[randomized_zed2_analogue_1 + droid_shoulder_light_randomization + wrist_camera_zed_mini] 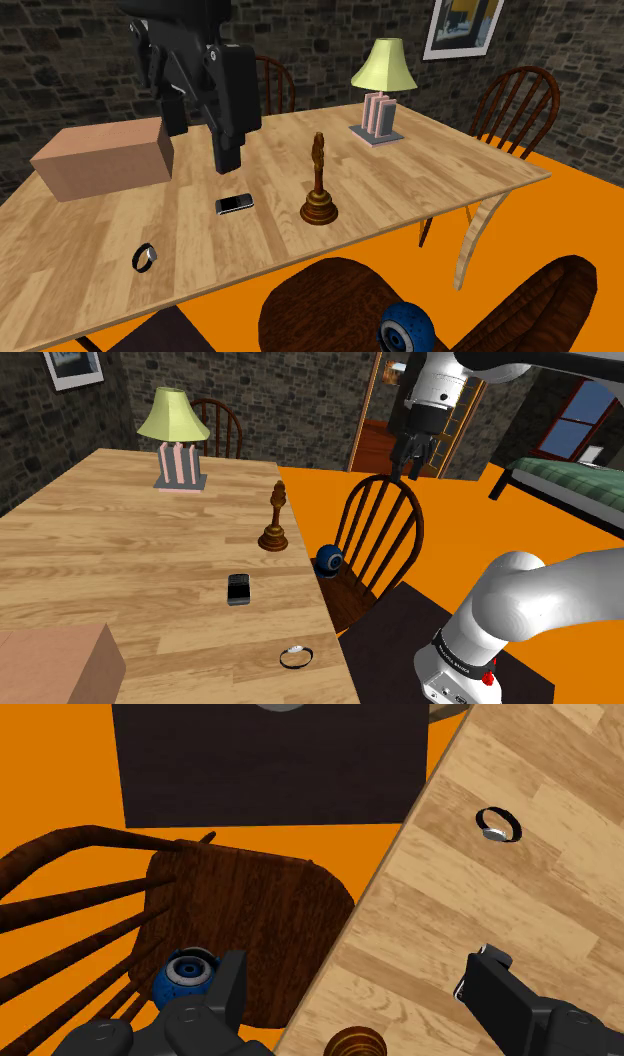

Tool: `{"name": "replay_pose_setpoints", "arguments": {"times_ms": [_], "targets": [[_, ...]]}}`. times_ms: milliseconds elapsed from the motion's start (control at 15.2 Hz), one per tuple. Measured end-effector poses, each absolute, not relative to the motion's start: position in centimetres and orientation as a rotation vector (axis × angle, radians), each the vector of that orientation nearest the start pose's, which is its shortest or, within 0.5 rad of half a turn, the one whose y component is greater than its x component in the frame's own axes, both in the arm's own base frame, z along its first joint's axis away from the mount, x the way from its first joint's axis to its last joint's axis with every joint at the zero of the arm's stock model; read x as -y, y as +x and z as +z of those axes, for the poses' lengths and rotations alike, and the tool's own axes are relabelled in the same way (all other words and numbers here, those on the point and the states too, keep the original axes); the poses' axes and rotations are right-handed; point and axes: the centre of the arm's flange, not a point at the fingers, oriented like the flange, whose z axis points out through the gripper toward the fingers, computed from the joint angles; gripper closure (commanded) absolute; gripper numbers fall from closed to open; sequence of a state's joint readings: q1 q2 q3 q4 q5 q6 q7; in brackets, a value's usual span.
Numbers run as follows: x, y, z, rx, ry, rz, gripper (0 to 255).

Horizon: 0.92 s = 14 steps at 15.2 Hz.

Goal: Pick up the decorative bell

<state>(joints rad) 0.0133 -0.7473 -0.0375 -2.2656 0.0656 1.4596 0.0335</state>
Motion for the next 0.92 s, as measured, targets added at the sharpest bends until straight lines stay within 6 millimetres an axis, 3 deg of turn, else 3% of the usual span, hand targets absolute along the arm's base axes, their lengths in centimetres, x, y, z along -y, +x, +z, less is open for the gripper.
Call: {"name": "replay_pose_setpoints", "arguments": {"times_ms": [198, 924], "targets": [[0.5, 32.0, 60.7, -0.012, -3.05, 0.088, 0], [-0.6, 45.5, 56.0, 0.445, -3.016, 0.056, 0]]}}
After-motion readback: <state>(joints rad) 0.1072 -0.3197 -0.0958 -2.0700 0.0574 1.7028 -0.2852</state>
